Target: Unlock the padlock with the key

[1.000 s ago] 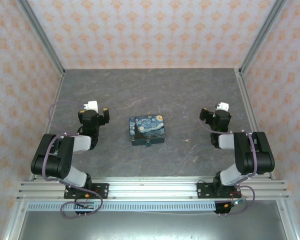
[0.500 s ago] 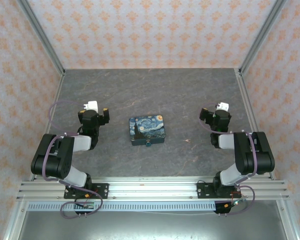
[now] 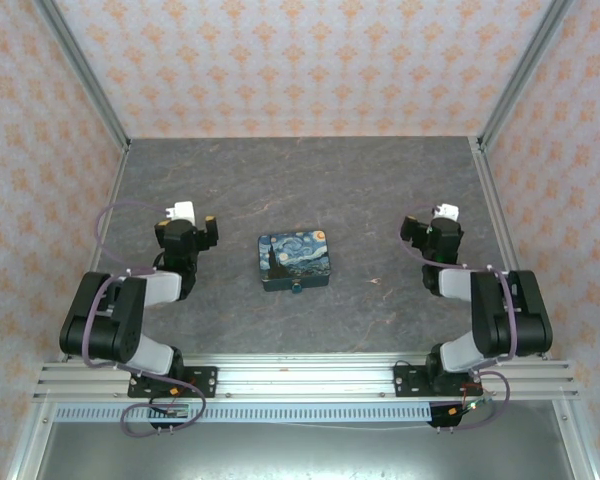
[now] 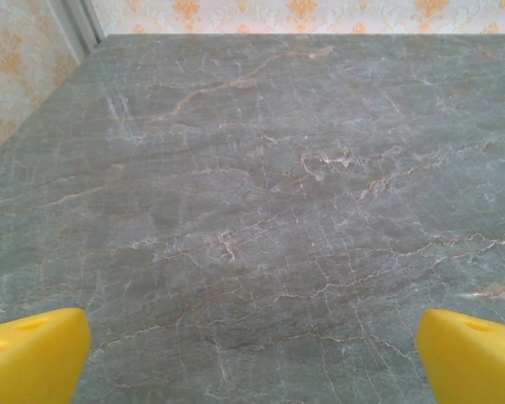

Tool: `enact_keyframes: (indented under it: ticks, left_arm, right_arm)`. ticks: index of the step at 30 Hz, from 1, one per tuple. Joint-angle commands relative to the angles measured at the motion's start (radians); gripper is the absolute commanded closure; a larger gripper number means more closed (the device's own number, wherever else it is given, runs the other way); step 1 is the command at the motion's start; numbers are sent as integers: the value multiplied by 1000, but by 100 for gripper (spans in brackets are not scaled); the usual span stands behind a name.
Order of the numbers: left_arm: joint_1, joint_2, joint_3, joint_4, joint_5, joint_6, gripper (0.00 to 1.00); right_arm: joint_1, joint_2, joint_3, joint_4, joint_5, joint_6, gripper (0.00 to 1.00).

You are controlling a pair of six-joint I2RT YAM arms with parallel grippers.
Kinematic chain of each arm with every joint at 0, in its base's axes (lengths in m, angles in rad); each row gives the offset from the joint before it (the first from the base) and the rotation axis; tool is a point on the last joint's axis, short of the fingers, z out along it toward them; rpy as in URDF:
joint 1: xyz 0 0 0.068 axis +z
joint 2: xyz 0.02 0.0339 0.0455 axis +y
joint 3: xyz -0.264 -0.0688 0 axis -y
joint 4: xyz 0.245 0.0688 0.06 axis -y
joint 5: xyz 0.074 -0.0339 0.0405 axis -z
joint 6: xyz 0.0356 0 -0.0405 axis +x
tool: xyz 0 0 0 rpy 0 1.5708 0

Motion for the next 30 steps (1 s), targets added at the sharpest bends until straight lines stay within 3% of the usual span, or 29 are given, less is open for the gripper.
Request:
enact_keyframes:
  ticks: [1, 5, 7, 10, 15, 22, 30]
  left_arm:
    - [3, -130, 39, -157, -29, -25, 0]
    - [3, -278, 118, -400, 17, -125, 0]
    - [3, -334, 190, -579, 40, -233, 0]
    - [2, -381, 240, -702, 148, -382, 0]
    - [-75, -437, 199, -691, 369, -580, 5]
    - [-290, -478, 141, -641, 363, -736, 9]
    - [-378, -456, 133, -611, 320, -771, 11]
  right_arm:
    - [4, -106, 65, -163, 10, 26, 3]
    - [8, -203, 116, -364, -82, 92, 7]
    - [18, -256, 158, -507, -129, 130, 8]
    - [34, -341, 219, -709, -243, 196, 13]
    - [106, -399, 302, -1034, -336, 278, 18]
    - [187, -343, 231, -1149, -367, 314, 24]
    - [239, -138, 260, -1120, -382, 285, 40]
